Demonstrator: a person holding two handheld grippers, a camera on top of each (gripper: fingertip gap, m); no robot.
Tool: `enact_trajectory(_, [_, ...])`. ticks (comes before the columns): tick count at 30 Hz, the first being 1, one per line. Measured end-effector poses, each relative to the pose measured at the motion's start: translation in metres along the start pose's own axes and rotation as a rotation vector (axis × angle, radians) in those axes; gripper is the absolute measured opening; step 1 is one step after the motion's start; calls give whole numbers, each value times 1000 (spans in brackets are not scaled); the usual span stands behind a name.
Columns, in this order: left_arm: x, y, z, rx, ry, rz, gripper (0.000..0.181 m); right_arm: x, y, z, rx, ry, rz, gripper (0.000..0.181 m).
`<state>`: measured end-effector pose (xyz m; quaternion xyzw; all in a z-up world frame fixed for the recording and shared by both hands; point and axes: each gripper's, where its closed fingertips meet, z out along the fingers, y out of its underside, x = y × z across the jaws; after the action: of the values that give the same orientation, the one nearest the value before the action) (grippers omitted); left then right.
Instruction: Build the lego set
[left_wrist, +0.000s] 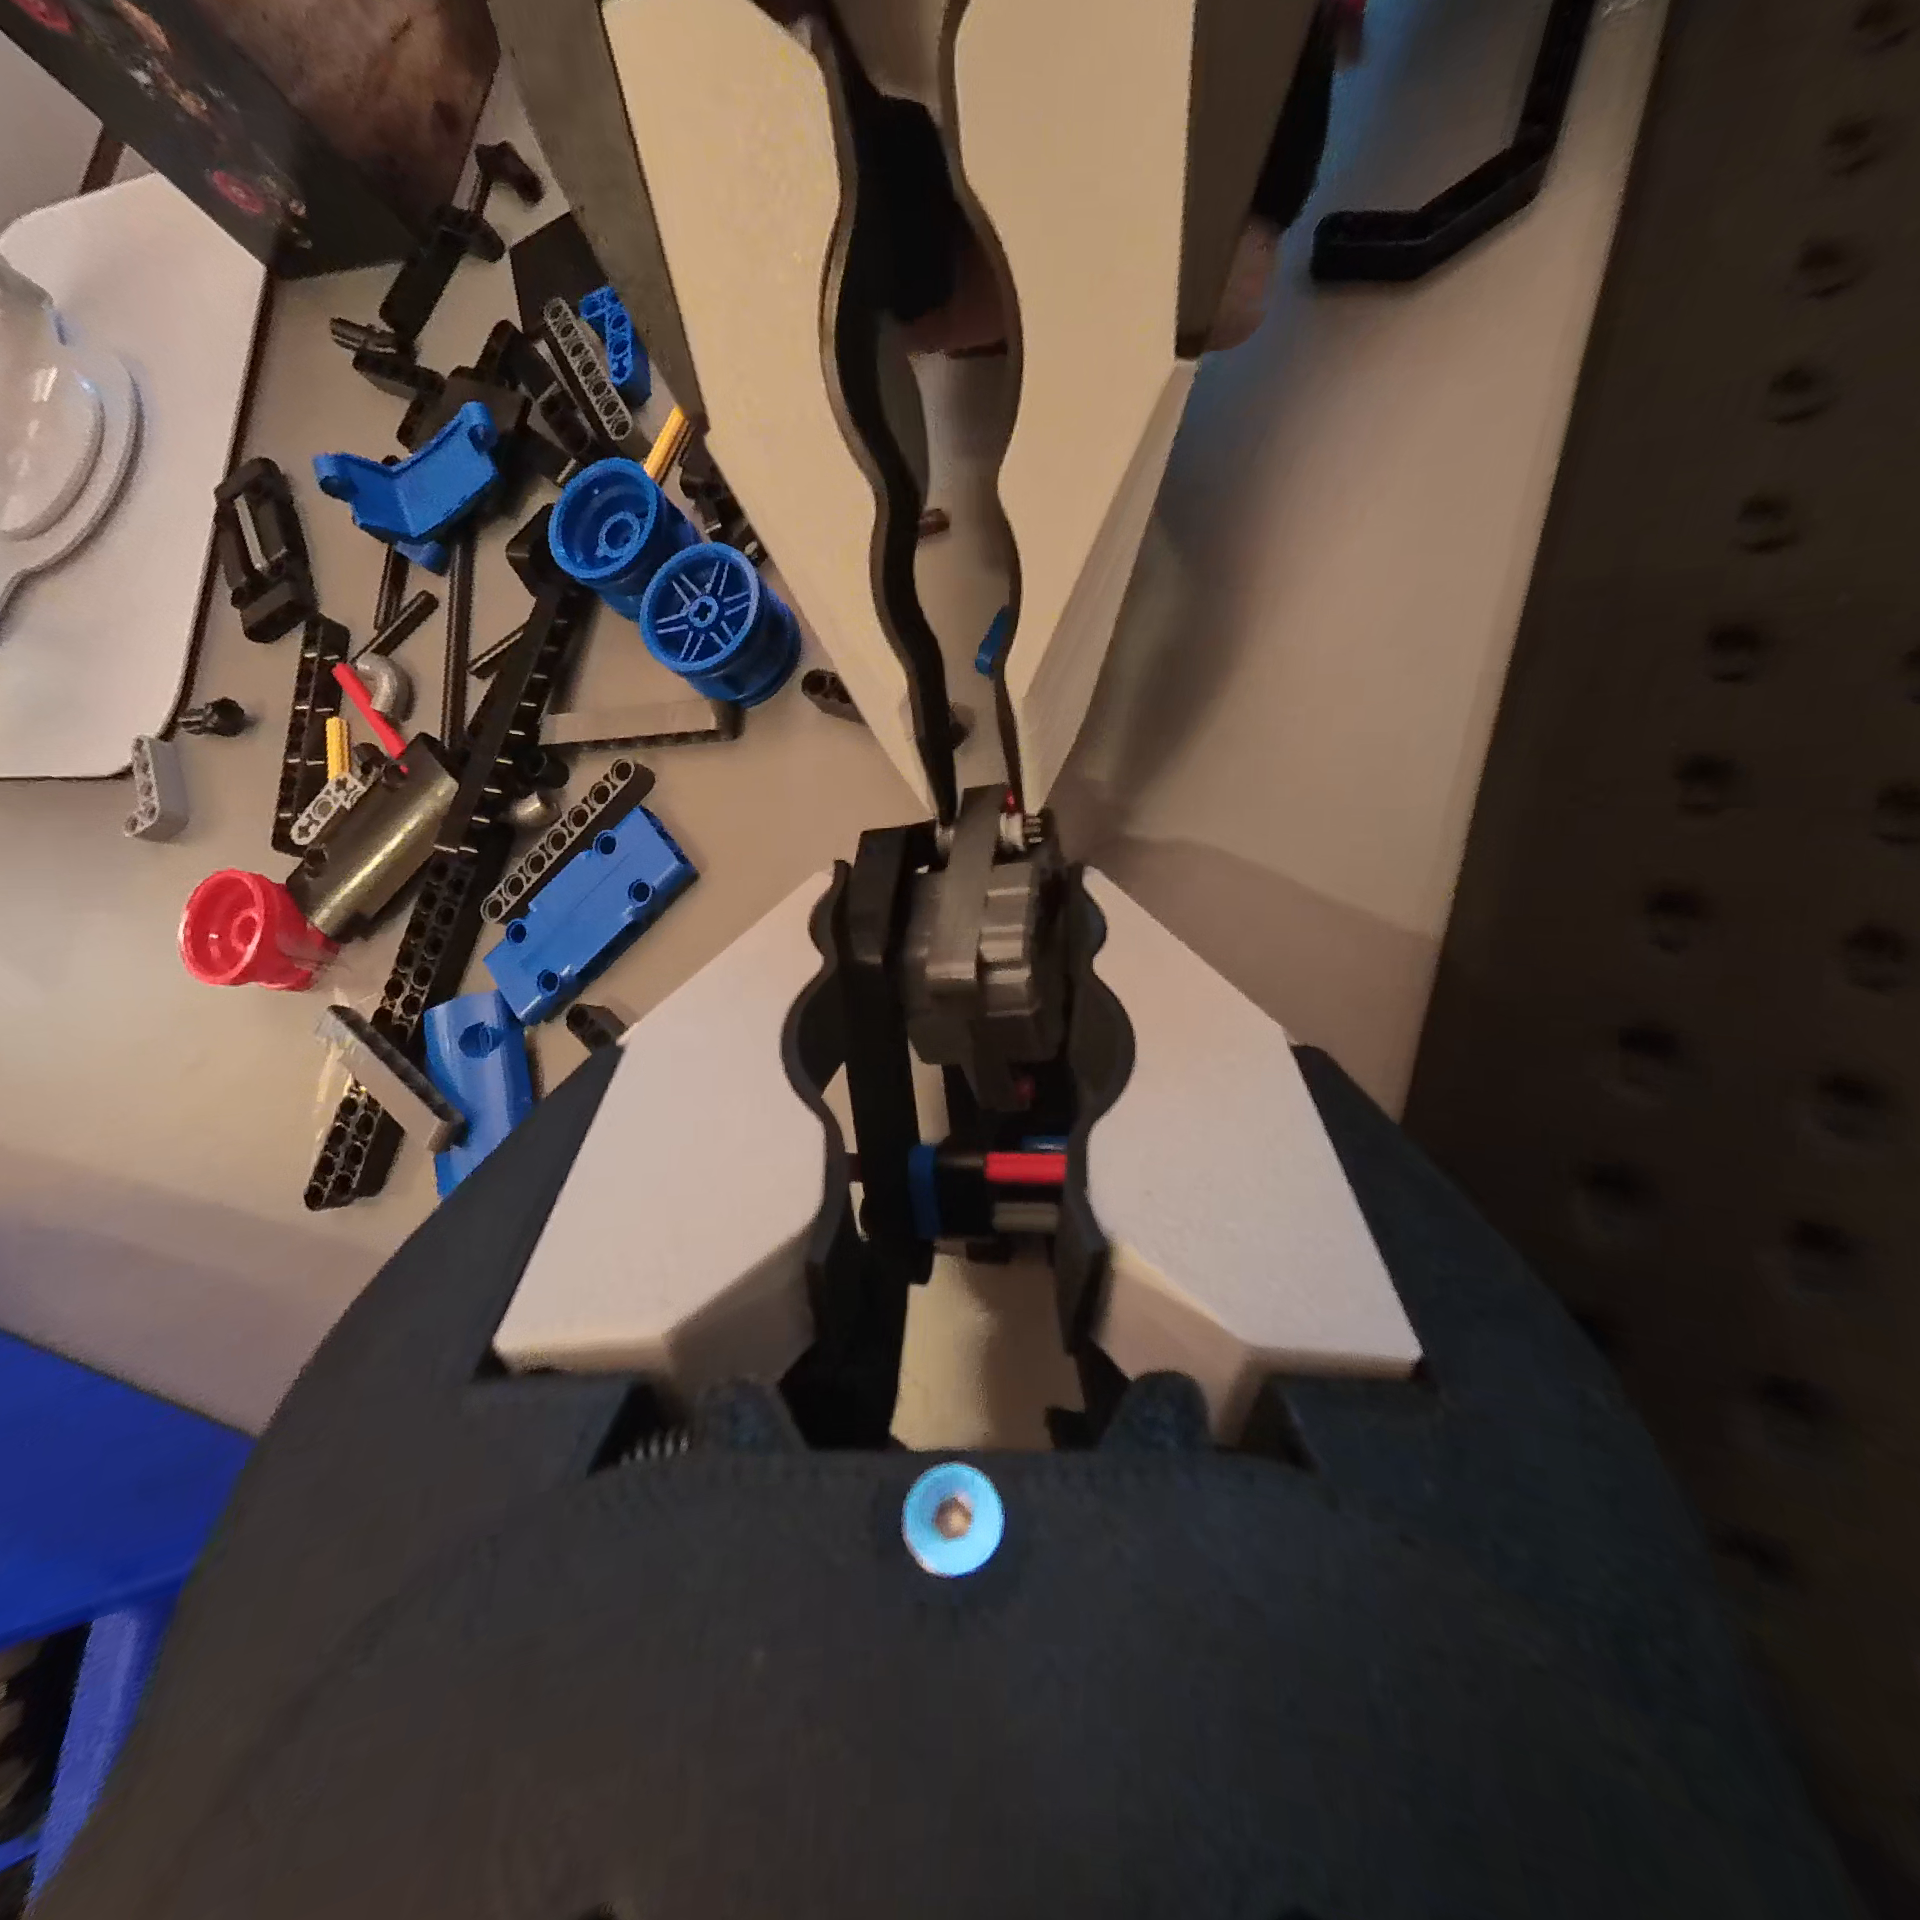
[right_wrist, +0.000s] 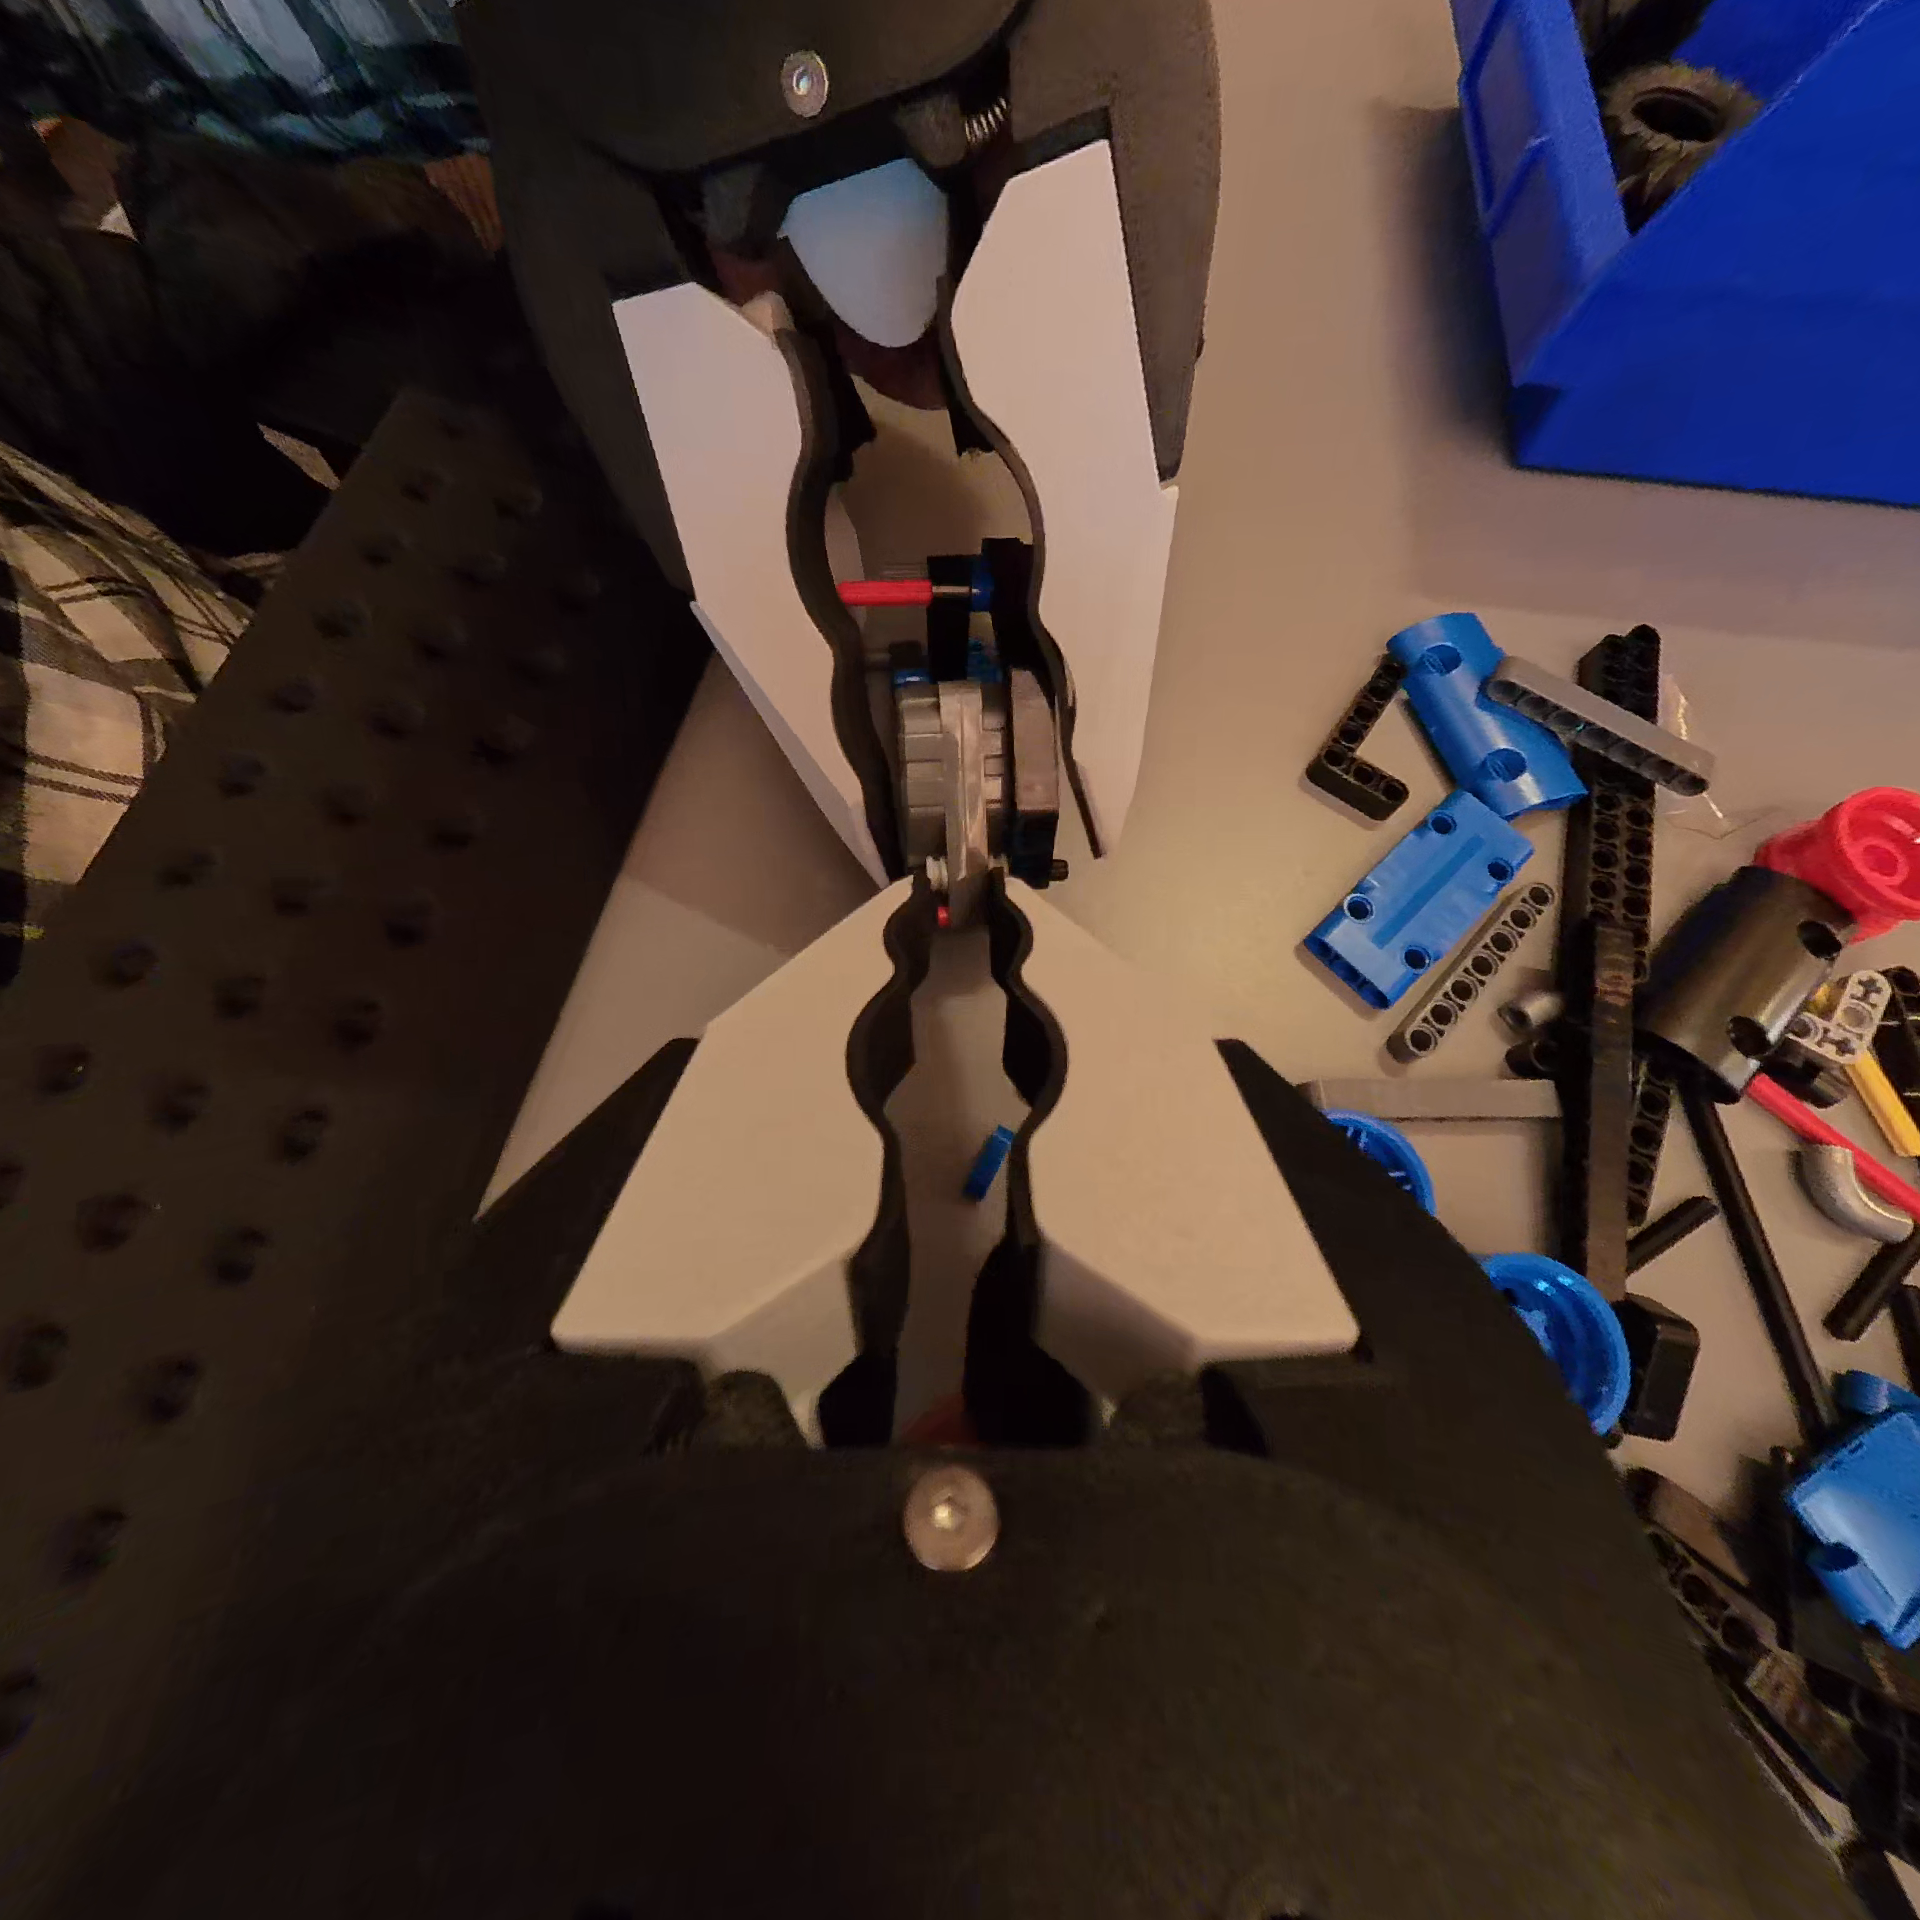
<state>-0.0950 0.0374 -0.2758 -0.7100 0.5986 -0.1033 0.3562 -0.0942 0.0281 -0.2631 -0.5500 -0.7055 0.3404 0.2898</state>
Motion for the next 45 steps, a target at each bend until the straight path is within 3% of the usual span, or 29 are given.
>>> enact_trajectory(1, [-1,0,0,-1,-5,-1,38,1,-1,-2,2,8,-6,6])
enact_trajectory(8, [-9,12,-8,-31,-40,-76,55,16,3,-22,-1,78,20,28])
enact_trajectory(13, [-3,22,-9,-59,-19,-104,44,19,4,-25,7,104,8,33])
enact_trajectory(21, [0,19,1,-63,-35,-116,43,17,5,-23,2,117,-31,34])
enact_trajectory(31, [-1,17,2,-47,-31,-148,58,18,10,-25,-11,124,-53,34])
enact_trajectory(38, [-3,20,-5,-40,-53,-184,43,19,7,-26,-1,136,-63,33])
enact_trajectory(45, [-21,29,-5,-81,-174,-277,42,22,6,-30,3,167,-78,33])
